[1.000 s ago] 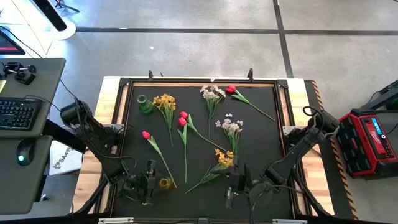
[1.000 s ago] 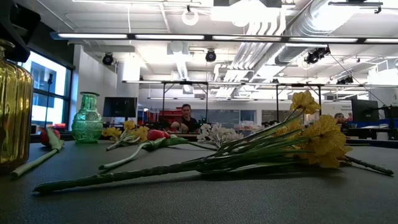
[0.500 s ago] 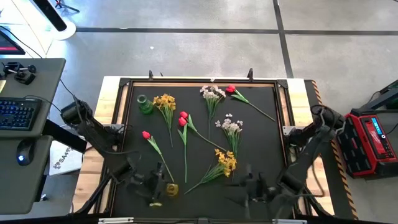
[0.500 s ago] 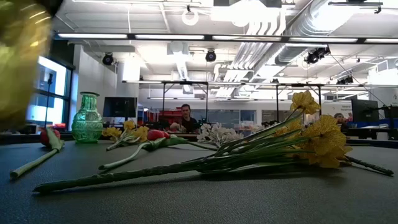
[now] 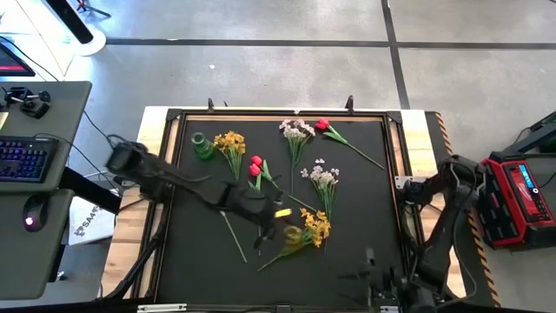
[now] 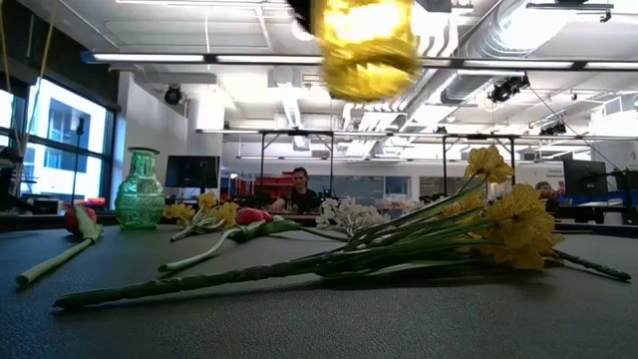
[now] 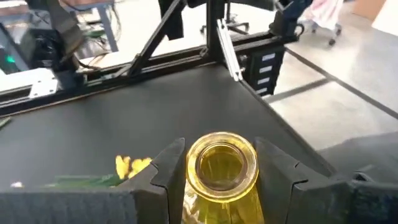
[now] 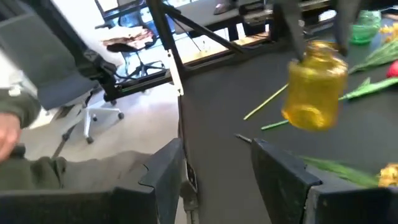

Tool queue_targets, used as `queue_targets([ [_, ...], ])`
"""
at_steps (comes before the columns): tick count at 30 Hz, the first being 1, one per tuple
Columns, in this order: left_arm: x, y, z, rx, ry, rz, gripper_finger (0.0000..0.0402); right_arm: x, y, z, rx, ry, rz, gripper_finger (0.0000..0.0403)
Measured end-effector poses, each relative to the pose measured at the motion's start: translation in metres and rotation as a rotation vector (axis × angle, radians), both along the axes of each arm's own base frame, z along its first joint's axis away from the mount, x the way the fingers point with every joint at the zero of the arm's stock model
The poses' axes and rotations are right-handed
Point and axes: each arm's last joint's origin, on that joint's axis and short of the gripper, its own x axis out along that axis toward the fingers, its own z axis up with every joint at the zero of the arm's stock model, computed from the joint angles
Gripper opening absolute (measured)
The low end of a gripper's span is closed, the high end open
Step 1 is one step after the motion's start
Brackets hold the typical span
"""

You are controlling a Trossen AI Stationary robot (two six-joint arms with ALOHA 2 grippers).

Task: Sort flowers into vase by color
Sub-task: Move the yellow vase to the bottom right of the table

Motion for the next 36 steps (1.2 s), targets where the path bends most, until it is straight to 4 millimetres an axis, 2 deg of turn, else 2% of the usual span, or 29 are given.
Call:
queue_targets([
  [5, 0.047, 0.001, -0.011, 0.035, -0.017, -0.094, 0.0123, -0.007, 0.01, -0.007, 0.091, -0.051, -0.061, 0.0177],
  [10, 0.078, -0.011, -0.025, 0.072, -0.005, -0.154, 0.0123, -0.01, 0.018, -0.006, 0.117, -0.14, -0.123, 0.0177],
  [17, 0.093, -0.044, -0.04, 0.091, -0.004, -0.24, 0.0123, -0.008, 0.018, -0.004, 0.109, -0.189, -0.177, 0.0177],
  [24, 0.109, -0.074, -0.07, 0.156, -0.023, -0.317, 0.0123, -0.006, 0.017, -0.004, 0.1, -0.195, -0.193, 0.0177],
  [29, 0.122, -0.078, -0.089, 0.166, -0.026, -0.311, 0.0123, -0.005, 0.017, -0.002, 0.122, -0.214, -0.215, 0.0177],
  [36, 0.127, -0.075, -0.085, 0.193, -0.095, -0.234, 0.0166, -0.005, 0.017, -0.002, 0.131, -0.216, -0.216, 0.0177],
])
